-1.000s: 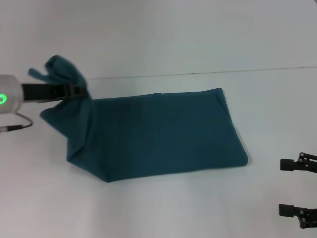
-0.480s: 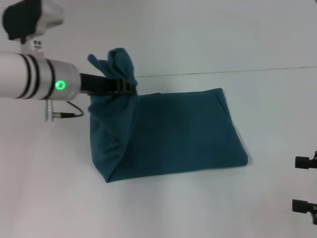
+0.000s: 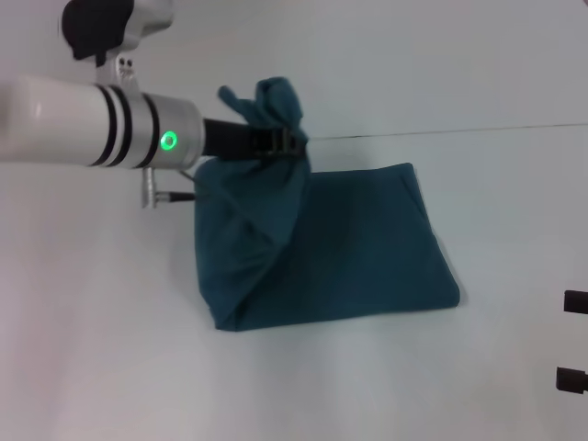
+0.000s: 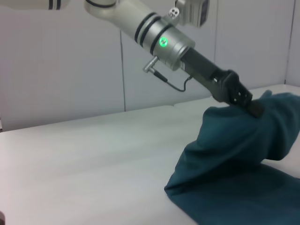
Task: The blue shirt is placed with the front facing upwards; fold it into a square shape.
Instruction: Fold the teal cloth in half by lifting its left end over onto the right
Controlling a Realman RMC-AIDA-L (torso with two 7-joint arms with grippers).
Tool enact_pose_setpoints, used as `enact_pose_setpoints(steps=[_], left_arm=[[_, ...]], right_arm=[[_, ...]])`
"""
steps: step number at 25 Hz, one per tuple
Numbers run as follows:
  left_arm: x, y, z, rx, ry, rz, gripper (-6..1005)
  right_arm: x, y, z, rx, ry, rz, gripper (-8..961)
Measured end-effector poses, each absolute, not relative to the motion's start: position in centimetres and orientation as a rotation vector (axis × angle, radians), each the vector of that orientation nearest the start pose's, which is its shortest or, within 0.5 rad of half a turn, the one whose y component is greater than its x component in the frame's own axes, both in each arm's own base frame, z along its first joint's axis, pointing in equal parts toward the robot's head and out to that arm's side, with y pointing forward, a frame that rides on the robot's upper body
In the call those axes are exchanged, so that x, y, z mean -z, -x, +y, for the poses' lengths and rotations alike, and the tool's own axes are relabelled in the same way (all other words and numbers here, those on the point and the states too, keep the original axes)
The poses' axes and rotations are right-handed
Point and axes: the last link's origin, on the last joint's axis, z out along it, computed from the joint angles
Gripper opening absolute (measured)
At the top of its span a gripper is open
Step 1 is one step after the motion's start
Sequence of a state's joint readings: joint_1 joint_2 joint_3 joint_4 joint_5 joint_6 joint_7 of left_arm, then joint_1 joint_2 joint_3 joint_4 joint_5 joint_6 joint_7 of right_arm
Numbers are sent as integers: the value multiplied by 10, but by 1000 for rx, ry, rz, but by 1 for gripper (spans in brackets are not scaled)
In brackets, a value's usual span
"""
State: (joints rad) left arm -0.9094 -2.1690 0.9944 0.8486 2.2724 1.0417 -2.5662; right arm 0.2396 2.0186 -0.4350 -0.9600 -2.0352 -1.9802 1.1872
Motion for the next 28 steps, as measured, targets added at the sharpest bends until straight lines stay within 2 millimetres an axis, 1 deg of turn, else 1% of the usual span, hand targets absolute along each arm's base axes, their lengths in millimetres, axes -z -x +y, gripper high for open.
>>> enact_pose_setpoints(steps=[3, 6, 9, 17, 26, 28], left_arm=[[41, 100, 446, 465, 2409, -1300, 148], [48, 93, 445, 460, 2429, -1292, 152], [56, 91, 445, 464, 2430, -1297, 156], [77, 93, 444, 480, 2403, -1320, 166], [87, 73, 444, 527, 2423, -1284, 178], [91, 71, 443, 525, 2427, -1278, 181]], right_arm=[[-101, -324, 228, -639, 2643, 373, 942], [-102, -326, 226, -639, 2635, 383, 942], [-102, -328, 224, -637, 2630, 394, 942], [-104, -331, 223, -628, 2613, 407, 942], [-104, -332, 226, -602, 2629, 410, 941], [-104, -332, 226, -599, 2630, 412, 941]])
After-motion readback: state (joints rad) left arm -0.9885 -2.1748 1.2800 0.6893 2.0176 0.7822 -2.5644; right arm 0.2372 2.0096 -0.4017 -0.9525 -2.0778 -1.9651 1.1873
